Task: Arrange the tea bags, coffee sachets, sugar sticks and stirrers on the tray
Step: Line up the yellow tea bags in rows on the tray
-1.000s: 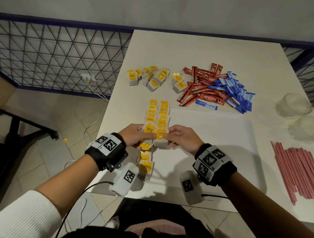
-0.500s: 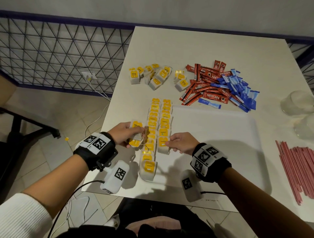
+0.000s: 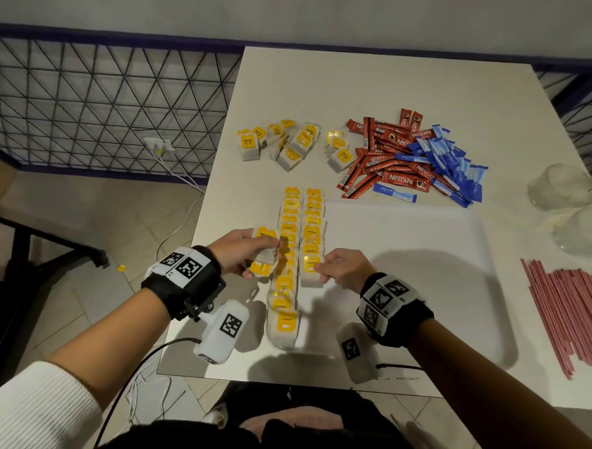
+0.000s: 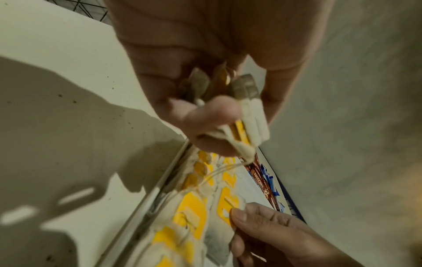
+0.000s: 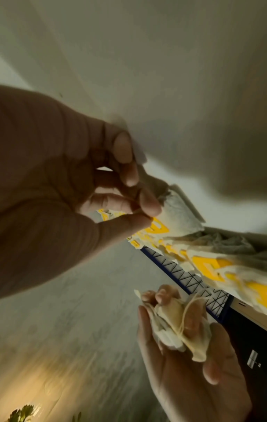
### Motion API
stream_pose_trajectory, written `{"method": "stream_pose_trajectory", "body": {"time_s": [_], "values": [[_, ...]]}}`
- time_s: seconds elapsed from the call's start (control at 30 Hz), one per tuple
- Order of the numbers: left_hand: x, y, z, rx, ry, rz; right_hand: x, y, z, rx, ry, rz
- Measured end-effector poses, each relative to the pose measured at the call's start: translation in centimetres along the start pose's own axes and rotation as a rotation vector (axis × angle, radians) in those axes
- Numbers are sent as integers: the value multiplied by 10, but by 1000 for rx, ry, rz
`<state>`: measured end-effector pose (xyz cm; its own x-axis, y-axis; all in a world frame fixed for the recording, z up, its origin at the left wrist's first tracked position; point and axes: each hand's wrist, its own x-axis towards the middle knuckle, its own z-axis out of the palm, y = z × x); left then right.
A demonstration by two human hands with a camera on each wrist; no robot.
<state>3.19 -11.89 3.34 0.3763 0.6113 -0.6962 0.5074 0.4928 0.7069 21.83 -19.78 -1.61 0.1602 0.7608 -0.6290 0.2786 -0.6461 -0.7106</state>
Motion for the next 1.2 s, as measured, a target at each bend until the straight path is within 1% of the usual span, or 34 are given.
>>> {"method": "stream_pose_trajectory", "body": {"time_s": [0.2,0.37,0.43,0.5,0.63,0.73,0.83,0.9,1.03,1.2], "values": [[4,5,1,2,-22,-24,-2,-3,0,22,4,45],[3,12,4,-164,-86,-89,-12,-12,-11,49,50,-4],[2,15,4,-213,-104,-85,-14,-17,-15,33,62,-17],[1,17,6,-199,-124,-47,-16,-23,-18,87,57,-42],[-1,18,11,-172,-153,13,-24,-42,-21,245,-20,-120],[-3,20,16,-151,-161,36,-28,-51,-20,219,-63,-162],[-5,24,21,-138,-166,70,-29,-52,-18,131,-32,-204],[-7,26,24,-147,-161,80,-29,-53,-18,123,-1,-221],[-11,24,25,-113,-199,74,-29,-54,-21,275,27,-216],[-17,16,26,-63,-198,54,-30,-50,-26,405,34,-208]]}}
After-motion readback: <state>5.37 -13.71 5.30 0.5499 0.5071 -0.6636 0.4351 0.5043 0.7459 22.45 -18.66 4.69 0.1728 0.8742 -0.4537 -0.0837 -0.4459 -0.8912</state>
